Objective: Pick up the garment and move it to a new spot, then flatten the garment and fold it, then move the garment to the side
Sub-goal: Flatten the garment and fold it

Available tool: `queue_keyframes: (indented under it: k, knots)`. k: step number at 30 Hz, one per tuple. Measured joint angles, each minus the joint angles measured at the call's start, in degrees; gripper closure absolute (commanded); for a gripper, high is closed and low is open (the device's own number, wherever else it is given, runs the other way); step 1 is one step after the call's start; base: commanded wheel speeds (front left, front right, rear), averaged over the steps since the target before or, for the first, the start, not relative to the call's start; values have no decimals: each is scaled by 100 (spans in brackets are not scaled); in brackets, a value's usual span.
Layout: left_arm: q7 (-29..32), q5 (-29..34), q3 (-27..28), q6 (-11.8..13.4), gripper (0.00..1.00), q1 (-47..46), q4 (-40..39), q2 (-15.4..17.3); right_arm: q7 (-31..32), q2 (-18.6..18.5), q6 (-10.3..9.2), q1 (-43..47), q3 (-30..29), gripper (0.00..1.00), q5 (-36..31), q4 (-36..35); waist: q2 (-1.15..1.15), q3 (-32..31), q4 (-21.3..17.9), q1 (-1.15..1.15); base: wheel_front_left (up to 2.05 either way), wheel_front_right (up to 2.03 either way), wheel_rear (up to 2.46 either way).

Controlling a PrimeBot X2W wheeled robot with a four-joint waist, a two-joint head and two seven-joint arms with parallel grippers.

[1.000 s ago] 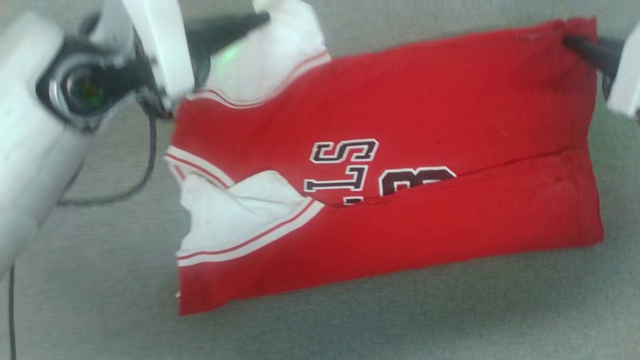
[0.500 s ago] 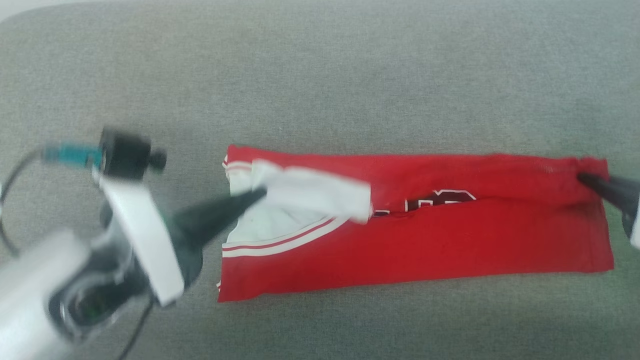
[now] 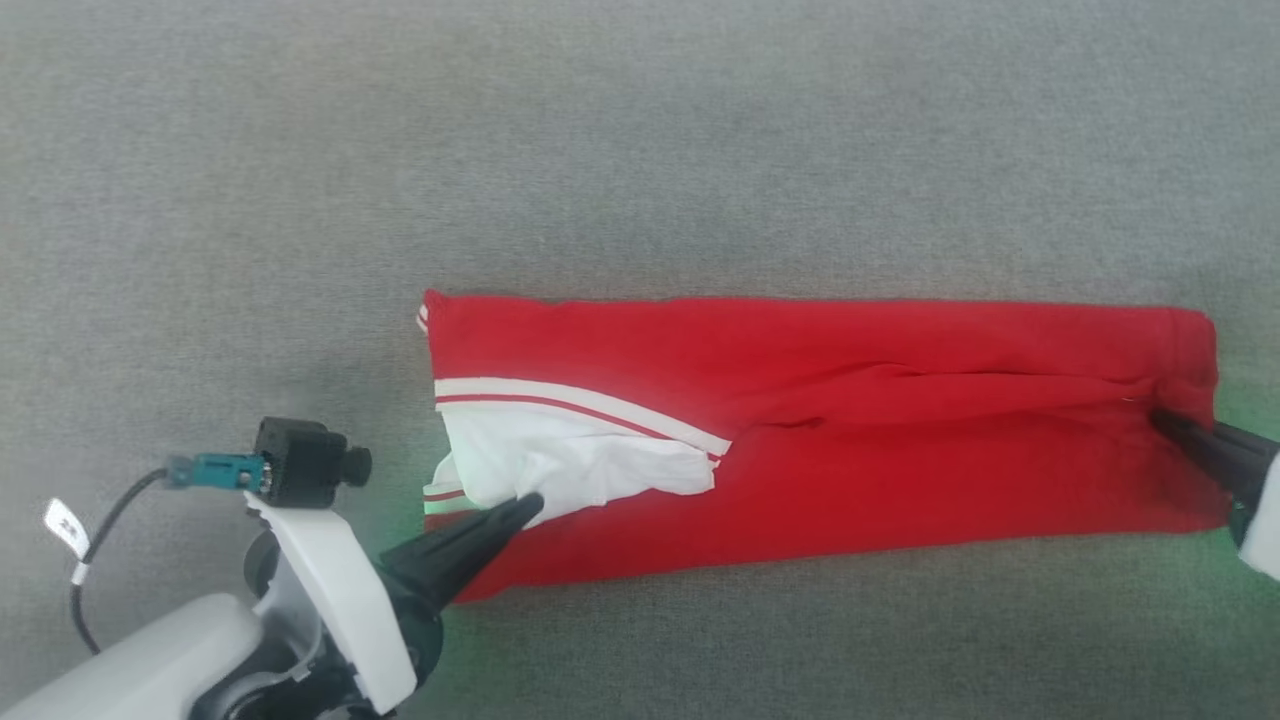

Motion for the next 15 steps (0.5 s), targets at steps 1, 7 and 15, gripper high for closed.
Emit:
queue_keyframes:
  k: [1,7,15]
  knots:
    - [-78,-8,3,0,100,-1,88,-60,-16,53,0,-23,13,100,-51,21,0,11,-13,0,0,0,0]
    - [-320,193,-137,0,69,-18,532,-151,-155,205,0,-96,43,0,-243,58,0,-2,-63,0,0,0,0]
    - [-1007,290,-154,0,0,190,721,-274,-180,146,0,170,-472,0,133,94,0,-329,37,0,0,0,0]
